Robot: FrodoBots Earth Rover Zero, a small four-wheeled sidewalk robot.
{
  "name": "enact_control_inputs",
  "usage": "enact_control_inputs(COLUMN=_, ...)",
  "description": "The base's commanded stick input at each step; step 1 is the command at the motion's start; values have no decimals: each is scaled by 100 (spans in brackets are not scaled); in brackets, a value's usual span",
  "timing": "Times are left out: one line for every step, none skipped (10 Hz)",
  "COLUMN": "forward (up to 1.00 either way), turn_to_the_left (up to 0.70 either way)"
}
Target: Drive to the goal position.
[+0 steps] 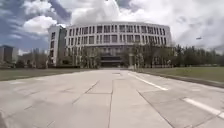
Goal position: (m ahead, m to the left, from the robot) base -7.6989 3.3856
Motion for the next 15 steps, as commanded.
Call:
enact_control_inputs(forward=70, turn_to_the_left=1)
enact_control_inputs(forward=70, turn_to_the_left=1)
enact_control_inputs(forward=70, turn_to_the_left=1)
enact_control_inputs(forward=70, turn_to_the_left=1)
enact_control_inputs(forward=70, turn_to_the_left=1)
enact_control_inputs(forward=70, turn_to_the_left=1)
enact_control_inputs(forward=70, turn_to_the_left=1)
enact_control_inputs(forward=70, turn_to_the_left=1)
enact_control_inputs(forward=70, turn_to_the_left=1)
enact_control_inputs(forward=70, turn_to_the_left=1)
enact_control_inputs(forward=70, turn_to_the_left=1)
enact_control_inputs(forward=70, turn_to_the_left=1)
enact_control_inputs(forward=70, turn_to_the_left=1)
enact_control_inputs(forward=70, turn_to_the_left=1)
enact_control_inputs(forward=70, turn_to_the_left=1)
